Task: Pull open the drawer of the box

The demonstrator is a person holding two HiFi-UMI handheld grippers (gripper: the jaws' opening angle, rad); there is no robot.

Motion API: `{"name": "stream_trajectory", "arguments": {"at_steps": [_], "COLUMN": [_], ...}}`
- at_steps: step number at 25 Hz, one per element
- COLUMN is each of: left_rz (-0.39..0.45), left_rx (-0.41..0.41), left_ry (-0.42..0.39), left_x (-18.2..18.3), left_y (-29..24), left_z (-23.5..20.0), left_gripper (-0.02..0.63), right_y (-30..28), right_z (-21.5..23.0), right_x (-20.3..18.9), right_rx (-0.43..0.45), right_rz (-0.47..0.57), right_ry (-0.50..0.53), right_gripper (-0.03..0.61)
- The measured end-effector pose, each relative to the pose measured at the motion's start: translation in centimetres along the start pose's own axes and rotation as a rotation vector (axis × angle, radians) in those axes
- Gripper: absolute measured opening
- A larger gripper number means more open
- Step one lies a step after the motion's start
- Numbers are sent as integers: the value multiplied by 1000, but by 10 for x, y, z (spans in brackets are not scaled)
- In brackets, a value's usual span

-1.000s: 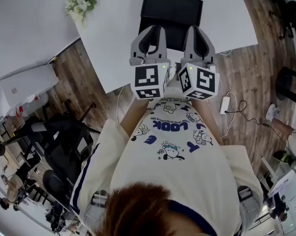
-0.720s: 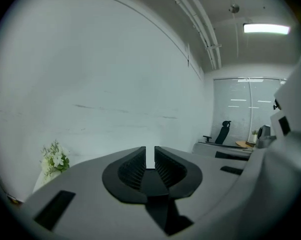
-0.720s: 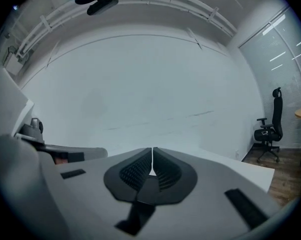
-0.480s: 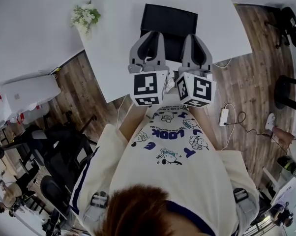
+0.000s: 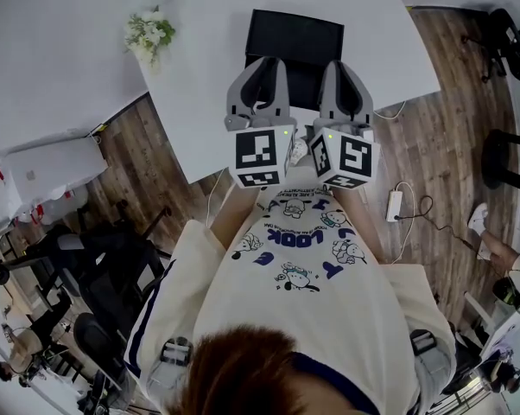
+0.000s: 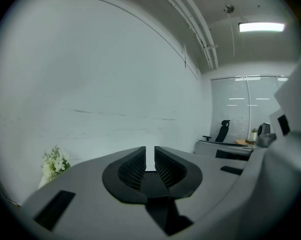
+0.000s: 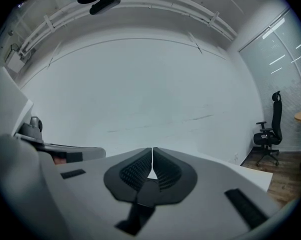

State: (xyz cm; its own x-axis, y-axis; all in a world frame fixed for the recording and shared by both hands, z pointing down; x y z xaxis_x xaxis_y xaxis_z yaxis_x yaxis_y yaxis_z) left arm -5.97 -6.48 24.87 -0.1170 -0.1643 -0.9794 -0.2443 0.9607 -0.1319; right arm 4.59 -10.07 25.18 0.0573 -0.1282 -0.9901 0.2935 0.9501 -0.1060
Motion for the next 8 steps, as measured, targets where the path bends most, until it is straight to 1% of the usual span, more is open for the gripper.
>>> {"name": "stream_trajectory", "arguments": {"at_steps": [8], "left_rz": [-2], "left_rx": [-6], "left_ry": [-10], "left_x": [2], "left_y": [-6], "left_z": [4], "left_gripper": [61], "right_y": [-1], "right_z": [3], "right_x": [3], "right_rx": [0], "right_rz": [3], "right_ry": [-1], "right_gripper": [31]}}
Point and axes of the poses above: the fingertips, and each gripper's own axes: y backward along the fingers, z to its right, x out of its top, the point moved 1 cm from there along y, backward along the fingers, and after that the axes turned 15 degrees about -x, right-handed, at the moved point
